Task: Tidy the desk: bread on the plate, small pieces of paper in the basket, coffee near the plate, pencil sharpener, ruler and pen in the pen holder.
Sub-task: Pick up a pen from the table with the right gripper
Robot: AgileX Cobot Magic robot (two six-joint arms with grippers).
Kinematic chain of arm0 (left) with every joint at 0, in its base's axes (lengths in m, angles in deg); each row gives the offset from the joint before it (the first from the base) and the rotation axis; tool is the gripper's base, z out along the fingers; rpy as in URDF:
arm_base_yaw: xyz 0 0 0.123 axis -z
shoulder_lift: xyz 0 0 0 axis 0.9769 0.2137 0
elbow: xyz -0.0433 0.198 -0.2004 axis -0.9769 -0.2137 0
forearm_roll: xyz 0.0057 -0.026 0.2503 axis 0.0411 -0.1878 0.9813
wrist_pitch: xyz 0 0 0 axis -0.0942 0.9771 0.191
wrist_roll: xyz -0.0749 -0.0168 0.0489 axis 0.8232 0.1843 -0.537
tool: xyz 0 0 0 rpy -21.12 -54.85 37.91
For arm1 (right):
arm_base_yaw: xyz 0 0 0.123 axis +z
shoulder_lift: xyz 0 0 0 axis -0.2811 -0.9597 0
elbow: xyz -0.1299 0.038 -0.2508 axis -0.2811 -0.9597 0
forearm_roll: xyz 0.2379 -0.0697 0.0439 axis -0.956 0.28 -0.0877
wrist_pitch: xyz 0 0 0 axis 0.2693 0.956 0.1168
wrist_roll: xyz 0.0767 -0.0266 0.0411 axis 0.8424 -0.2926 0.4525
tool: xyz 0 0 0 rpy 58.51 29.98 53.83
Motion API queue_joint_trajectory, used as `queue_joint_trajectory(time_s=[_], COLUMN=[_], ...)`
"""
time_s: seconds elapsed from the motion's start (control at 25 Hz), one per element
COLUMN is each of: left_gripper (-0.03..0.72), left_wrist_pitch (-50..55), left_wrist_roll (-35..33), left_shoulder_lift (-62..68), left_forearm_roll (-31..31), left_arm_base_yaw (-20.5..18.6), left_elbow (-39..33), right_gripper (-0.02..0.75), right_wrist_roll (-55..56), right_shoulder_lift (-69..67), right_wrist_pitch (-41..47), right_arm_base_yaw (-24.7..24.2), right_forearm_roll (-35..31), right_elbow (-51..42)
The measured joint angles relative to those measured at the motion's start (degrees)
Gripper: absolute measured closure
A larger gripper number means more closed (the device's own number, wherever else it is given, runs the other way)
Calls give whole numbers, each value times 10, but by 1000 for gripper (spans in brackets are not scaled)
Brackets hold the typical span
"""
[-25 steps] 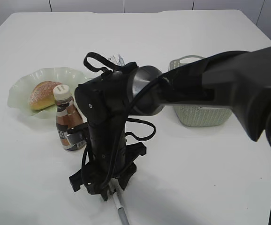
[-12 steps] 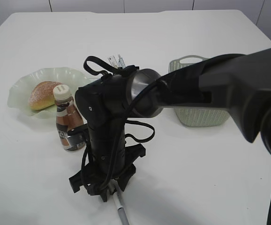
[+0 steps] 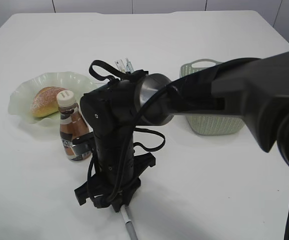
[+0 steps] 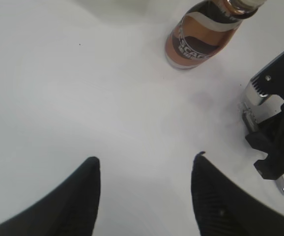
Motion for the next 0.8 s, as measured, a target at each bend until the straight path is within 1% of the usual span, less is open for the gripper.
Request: queue_joint_trajectory(time_s=[0.08,0.16,0.4,0.6,0.8], left_gripper=[255,255,255,255,255], left_wrist_pitch=[0,0,0,0,0], left_wrist_roll=[0,0,0,0,0], left_shoulder_lift=[0,0,0,0,0], left_forearm_roll=[0,0,0,0,0], left_arm_base_yaw=[0,0,0,0,0], left_elbow=[0,0,0,0,0], right_gripper=[603,636,647,660,662], right_wrist_roll=[-2,-9,-51,-121,-190], right_shoulder_lift=[0,0,1,32,88], right_wrist_pitch=[0,0,1,3,16], right_arm_base_yaw=[0,0,0,-19,-71], right_forearm_roll=[-1,-1,-10,-85,-153], right_elbow=[0,0,1,-1,-1])
